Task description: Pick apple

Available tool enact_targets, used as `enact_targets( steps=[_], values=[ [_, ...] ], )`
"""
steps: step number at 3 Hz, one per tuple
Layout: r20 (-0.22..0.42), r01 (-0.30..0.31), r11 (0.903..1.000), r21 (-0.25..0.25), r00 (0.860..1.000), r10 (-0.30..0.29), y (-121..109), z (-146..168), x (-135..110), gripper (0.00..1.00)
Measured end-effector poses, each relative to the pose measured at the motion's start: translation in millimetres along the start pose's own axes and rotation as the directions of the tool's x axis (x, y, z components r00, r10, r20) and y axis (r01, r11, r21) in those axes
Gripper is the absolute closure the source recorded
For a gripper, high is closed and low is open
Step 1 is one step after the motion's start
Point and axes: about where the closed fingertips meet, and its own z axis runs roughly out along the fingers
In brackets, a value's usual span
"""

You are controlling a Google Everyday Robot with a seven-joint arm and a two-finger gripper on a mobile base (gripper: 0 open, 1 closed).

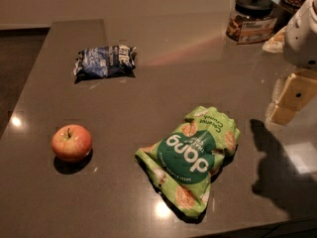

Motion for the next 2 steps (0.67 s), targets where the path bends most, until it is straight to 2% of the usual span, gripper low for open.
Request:
enact_targets(
  steps=[1,2],
  values=[
    [0.0,0.0,1.0,0.0,1.0,0.0,0.0,0.0,0.0,0.0],
    [0.103,0.043,0.9979,-0.049,0.994,-0.037,1.2,10.5,-36.0,0.0]
  ],
)
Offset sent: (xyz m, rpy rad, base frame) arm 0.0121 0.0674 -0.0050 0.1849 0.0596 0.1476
